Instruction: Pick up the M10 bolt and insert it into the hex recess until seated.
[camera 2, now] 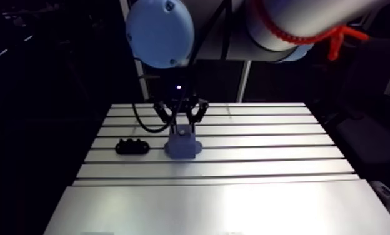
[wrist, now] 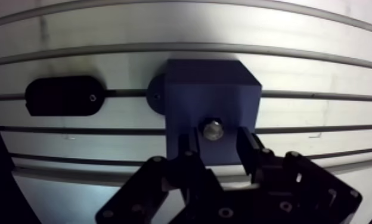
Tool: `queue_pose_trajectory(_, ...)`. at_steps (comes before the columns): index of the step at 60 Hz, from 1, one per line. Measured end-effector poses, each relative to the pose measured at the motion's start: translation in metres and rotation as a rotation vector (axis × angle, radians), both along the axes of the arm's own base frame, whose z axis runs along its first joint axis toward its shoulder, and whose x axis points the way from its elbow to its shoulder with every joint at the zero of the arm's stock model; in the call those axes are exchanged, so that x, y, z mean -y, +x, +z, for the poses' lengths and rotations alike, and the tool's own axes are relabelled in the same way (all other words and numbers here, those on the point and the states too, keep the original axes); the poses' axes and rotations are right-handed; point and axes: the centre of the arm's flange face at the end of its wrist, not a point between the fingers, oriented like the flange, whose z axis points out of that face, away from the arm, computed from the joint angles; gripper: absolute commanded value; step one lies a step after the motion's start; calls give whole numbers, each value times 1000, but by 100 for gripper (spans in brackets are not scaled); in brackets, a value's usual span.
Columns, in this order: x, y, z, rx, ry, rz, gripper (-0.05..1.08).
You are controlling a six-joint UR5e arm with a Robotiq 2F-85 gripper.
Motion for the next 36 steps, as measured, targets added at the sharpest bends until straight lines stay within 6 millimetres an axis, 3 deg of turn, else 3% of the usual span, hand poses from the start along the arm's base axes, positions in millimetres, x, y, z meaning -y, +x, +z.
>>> queue_pose_trajectory(36, 1, 0, -1, 2, 0, -1, 59)
